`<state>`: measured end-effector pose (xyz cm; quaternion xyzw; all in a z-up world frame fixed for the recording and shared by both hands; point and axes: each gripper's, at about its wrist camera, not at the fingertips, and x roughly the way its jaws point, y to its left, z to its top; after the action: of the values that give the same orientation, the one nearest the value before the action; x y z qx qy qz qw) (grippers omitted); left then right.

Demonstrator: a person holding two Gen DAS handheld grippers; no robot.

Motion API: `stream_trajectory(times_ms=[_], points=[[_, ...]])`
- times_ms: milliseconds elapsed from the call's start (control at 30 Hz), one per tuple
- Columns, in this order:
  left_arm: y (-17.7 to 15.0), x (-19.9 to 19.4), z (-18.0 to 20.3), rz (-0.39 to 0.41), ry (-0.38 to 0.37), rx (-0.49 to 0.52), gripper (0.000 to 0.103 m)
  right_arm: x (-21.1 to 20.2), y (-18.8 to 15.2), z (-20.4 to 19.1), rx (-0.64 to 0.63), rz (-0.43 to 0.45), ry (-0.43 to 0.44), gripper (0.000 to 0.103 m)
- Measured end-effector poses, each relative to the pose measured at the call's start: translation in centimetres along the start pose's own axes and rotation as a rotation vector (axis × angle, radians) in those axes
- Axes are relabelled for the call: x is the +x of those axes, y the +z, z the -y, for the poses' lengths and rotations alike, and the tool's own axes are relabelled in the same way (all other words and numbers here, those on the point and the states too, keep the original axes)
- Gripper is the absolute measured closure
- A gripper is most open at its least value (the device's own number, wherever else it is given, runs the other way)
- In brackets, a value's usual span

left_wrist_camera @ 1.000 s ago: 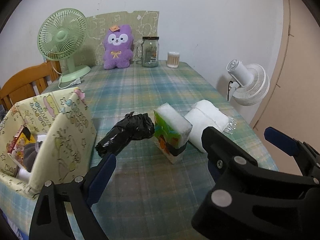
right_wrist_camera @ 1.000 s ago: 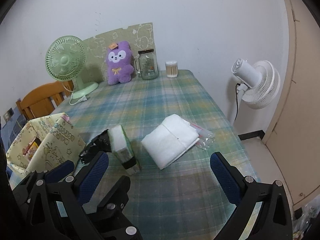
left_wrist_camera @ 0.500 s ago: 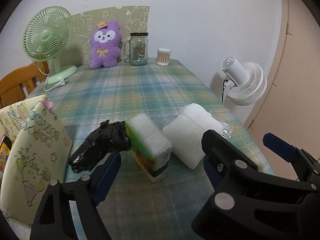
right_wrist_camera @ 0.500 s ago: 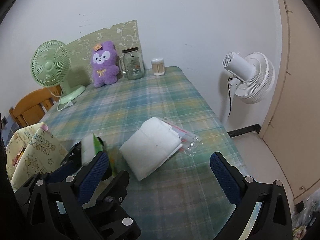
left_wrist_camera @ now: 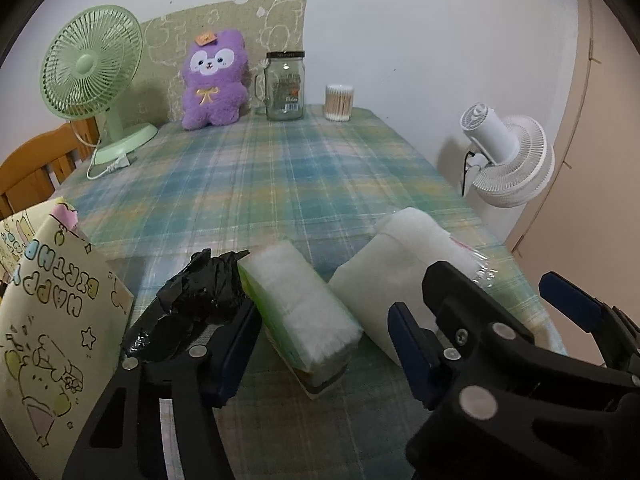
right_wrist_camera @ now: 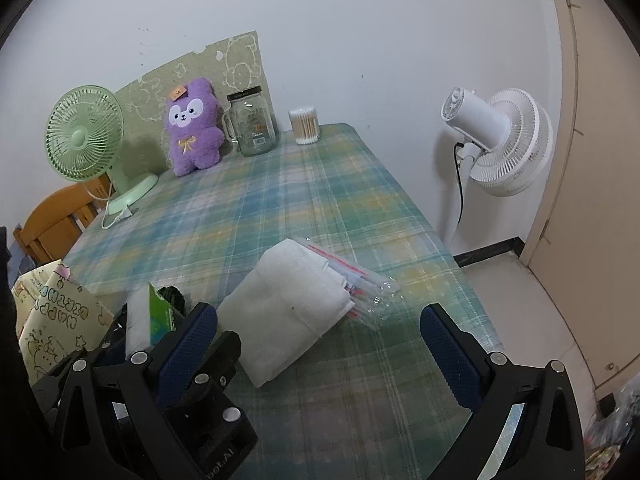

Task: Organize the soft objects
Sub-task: 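Grasp the green tissue packet with the left gripper while the right grasps the white cloth bundle, then lift and carry the green packet and white cloth over the yellow box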

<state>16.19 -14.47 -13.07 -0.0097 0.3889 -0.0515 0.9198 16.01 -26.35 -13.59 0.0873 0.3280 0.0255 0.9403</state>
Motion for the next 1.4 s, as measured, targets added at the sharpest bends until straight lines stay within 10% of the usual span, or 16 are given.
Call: stream_trajectory(times_ms=[633,900,1200,1400], points=[[-0.1,2.2,-1.5,-0.097,-0.011,-0.003,0.077,3.8,0.1,-1.6,-0.01,-0.094,0.018,0.011],[-0.2,2.1,-1.9,-0.097,-0.017,-0.002,0.079,4.8,-0.4,-1.6,0.043,-0.145,0.051,0.031],[-0.4,1.7,-1.9,-0.096,-0.012,0.011,0.081,4.0,-0.6,-2.5,0.026,-0.127,0.043,0.078],[-0.8,1.1,-1.9,-0.099,-0.029,0.014,0.082,3.2,-0.8,-2.5,0.016,-0.121,0.031,0.087]])
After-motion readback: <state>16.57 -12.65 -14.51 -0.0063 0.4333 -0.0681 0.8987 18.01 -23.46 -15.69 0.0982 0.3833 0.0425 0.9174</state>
